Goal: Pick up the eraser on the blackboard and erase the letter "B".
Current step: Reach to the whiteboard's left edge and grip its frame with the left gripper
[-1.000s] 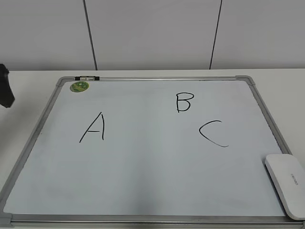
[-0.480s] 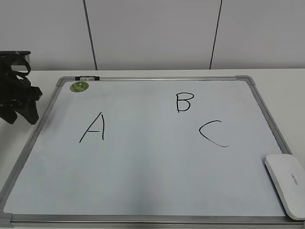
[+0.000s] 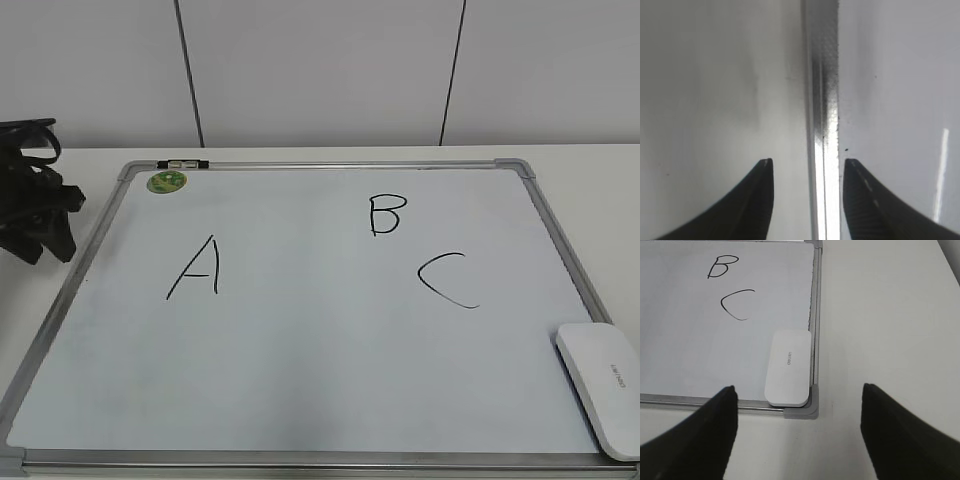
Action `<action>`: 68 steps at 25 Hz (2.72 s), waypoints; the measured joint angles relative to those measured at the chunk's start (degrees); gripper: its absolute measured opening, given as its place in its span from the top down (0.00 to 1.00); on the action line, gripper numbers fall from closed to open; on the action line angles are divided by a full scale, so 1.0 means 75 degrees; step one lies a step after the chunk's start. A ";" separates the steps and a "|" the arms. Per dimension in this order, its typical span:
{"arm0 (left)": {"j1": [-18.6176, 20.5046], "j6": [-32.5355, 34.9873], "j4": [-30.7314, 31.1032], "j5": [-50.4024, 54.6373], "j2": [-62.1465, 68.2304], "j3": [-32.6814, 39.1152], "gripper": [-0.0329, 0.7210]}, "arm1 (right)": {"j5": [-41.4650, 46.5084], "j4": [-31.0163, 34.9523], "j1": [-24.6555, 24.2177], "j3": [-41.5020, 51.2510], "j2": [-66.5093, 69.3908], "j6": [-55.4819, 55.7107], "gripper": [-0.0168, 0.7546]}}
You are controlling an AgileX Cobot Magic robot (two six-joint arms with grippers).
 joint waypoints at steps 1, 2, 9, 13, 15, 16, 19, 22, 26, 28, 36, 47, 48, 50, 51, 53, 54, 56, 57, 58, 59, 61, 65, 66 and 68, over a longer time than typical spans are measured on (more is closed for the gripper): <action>0.0000 0.0018 -0.0034 -0.0022 0.0066 0.0000 0.53 | 0.0000 0.0000 0.0000 0.0000 0.0000 0.0000 0.22; 0.0000 0.0029 -0.0072 -0.0053 0.0098 0.0000 0.53 | 0.0000 0.0000 0.0000 0.0000 0.0000 0.0000 0.22; 0.0000 0.0063 -0.0117 -0.0285 0.0154 0.0000 0.53 | 0.0000 0.0000 0.0000 0.0000 0.0000 0.0000 0.22; 0.0000 0.0077 -0.0133 -0.0368 0.0296 0.0000 0.54 | 0.0000 0.0000 0.0000 0.0000 0.0000 0.0000 0.22; 0.0000 0.0077 -0.0133 -0.0419 0.0368 -0.0012 0.54 | 0.0000 0.0000 0.0000 0.0000 0.0000 0.0000 0.22; 0.0000 0.0077 -0.0133 -0.0475 0.0398 -0.0012 0.54 | 0.0000 0.0000 0.0000 0.0000 0.0000 0.0000 0.22; 0.0000 0.0077 -0.0143 -0.0522 0.0500 -0.0012 0.54 | 0.0000 0.0000 0.0000 0.0000 0.0000 0.0000 0.22; 0.0000 0.0077 -0.0162 -0.0539 0.0630 -0.0012 0.54 | 0.0000 0.0000 0.0000 0.0000 0.0000 0.0000 0.22; 0.0000 0.0077 -0.0182 -0.0554 0.0744 -0.0038 0.56 | 0.0000 0.0000 0.0000 0.0000 0.0000 0.0000 0.22; 0.0000 0.0077 -0.0219 -0.0554 0.0746 -0.0051 0.61 | 0.0000 0.0000 0.0000 0.0000 0.0000 0.0000 0.22; 0.0000 0.0077 -0.0286 -0.0530 0.0746 -0.0068 0.79 | 0.0000 0.0000 0.0000 0.0000 0.0000 0.0000 0.22; 0.0000 0.0077 -0.0378 -0.0509 0.0746 -0.0074 0.94 | -0.0060 0.0076 0.0000 -0.0055 0.0000 0.0000 0.22; 0.0000 0.0077 -0.0378 -0.0511 0.0746 -0.0074 0.94 | -0.0190 0.0133 0.0000 -0.0170 0.0000 0.0000 0.22; 0.0000 0.0077 -0.0378 -0.0511 0.0746 -0.0074 0.94 | -0.0417 0.0185 0.0000 -0.0493 0.0080 0.0000 0.22; 0.0000 0.0077 -0.0378 -0.0511 0.0746 -0.0074 0.94 | -0.0430 0.0185 0.0000 -0.0731 0.0265 -0.0041 0.22; 0.0000 0.0077 -0.0378 -0.0511 0.0746 -0.0074 0.94 | -0.0237 0.0185 0.0000 -0.1204 0.1046 -0.0228 0.22; 0.0000 0.0077 -0.0378 -0.0511 0.0746 -0.0074 0.94 | -0.0118 0.0205 0.0000 -0.1468 0.1460 -0.0232 0.22; 0.0000 0.0077 -0.0378 -0.0505 0.0746 -0.0074 0.94 | 0.0078 0.0604 0.0000 -0.2014 0.2485 -0.0132 0.22; 0.0000 0.0077 -0.0378 -0.0505 0.0746 -0.0074 0.94 | 0.0061 0.0868 0.0000 -0.2318 0.2880 -0.0066 0.22; 0.0000 0.0077 -0.0378 -0.0505 0.0746 -0.0074 0.94 | 0.0039 0.1191 0.0000 -0.2594 0.3313 -0.0050 0.22; 0.0000 0.0077 -0.0378 -0.0505 0.0746 -0.0074 0.94 | -0.0002 0.1457 0.0000 -0.2784 0.3704 -0.0037 0.22; 0.0000 0.0077 -0.0395 -0.0505 0.0746 -0.0074 0.94 | -0.0021 0.1696 0.0000 -0.3073 0.4332 -0.0019 0.23; 0.0000 0.0077 -0.0410 -0.0488 0.0746 -0.0074 0.94 | 0.0374 0.1764 0.0000 -0.3131 0.5488 -0.0277 0.23; 0.0000 0.0077 -0.0425 -0.0488 0.0746 -0.0074 0.94 | 0.0522 0.1764 0.0000 -0.3131 0.5763 -0.0310 0.23; 0.0000 0.0077 -0.0425 -0.0488 0.0746 -0.0074 0.94 | 0.0705 0.1666 0.0000 -0.3131 0.6222 -0.0344 0.23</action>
